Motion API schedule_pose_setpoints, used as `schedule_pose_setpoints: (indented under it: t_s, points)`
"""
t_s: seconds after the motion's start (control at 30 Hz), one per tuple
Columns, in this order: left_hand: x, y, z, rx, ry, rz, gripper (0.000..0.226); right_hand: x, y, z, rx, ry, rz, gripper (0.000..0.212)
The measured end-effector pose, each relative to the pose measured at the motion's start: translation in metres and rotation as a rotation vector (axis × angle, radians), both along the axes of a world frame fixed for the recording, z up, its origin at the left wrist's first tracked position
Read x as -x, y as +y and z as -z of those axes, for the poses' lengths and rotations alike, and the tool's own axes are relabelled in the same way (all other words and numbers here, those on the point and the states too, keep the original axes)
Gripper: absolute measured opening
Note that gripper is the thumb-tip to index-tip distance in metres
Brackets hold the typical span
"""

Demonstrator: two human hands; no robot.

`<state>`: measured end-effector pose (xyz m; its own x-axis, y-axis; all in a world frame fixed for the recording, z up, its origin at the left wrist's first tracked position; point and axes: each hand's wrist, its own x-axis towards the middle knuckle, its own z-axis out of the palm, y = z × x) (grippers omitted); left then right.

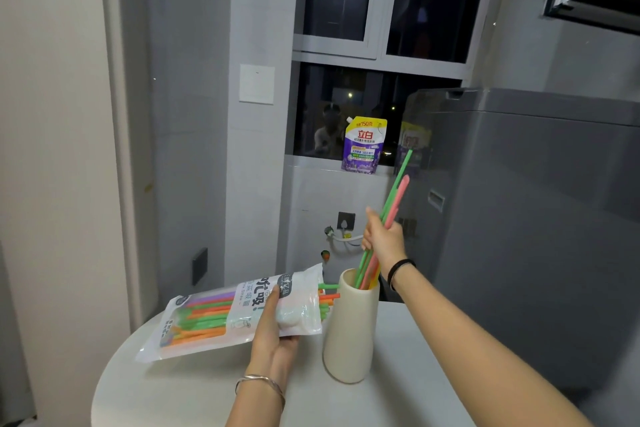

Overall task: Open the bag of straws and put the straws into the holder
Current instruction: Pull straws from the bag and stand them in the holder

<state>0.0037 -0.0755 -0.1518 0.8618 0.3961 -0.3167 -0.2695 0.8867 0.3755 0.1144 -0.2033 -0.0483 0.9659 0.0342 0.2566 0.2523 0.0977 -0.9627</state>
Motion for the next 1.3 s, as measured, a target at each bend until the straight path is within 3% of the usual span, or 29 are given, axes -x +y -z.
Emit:
schedule_pose_setpoints:
  t_s: [0.17,0.37,0.5,0.73,0.87,1.07,1.3]
  points:
    - [-0.001,0.008,-0.001,-0.006,-0.015,0.001,0.051,-0.007,-0.001,0.017,0.135,-0.048,0.021,0.040]
    - [0.001,0.009,-0.001,0.002,-0.028,0.011,0.046,-0.009,0.001,0.020,0.156,-0.113,0.022,0.033]
    - [0.003,0.010,-0.003,-0.011,-0.035,0.012,0.043,-0.007,-0.001,0.017,0.114,-0.094,-0.001,0.027]
    - [0.008,0.004,-0.009,-0.058,-0.048,-0.005,0.050,0.047,-0.002,0.011,-0.108,-0.264,0.135,0.020]
    - [0.015,-0.008,-0.015,-0.135,-0.072,-0.019,0.048,0.084,0.007,0.042,-0.316,-0.128,0.070,0.025]
    - [0.024,-0.028,-0.022,-0.421,-0.015,-0.139,0.044,0.102,0.022,0.058,-0.628,0.371,-0.160,0.022]
    - [0.032,-0.029,-0.031,-0.809,-0.034,-0.195,0.033,0.104,0.026,0.081,-0.730,0.429,-0.061,0.031]
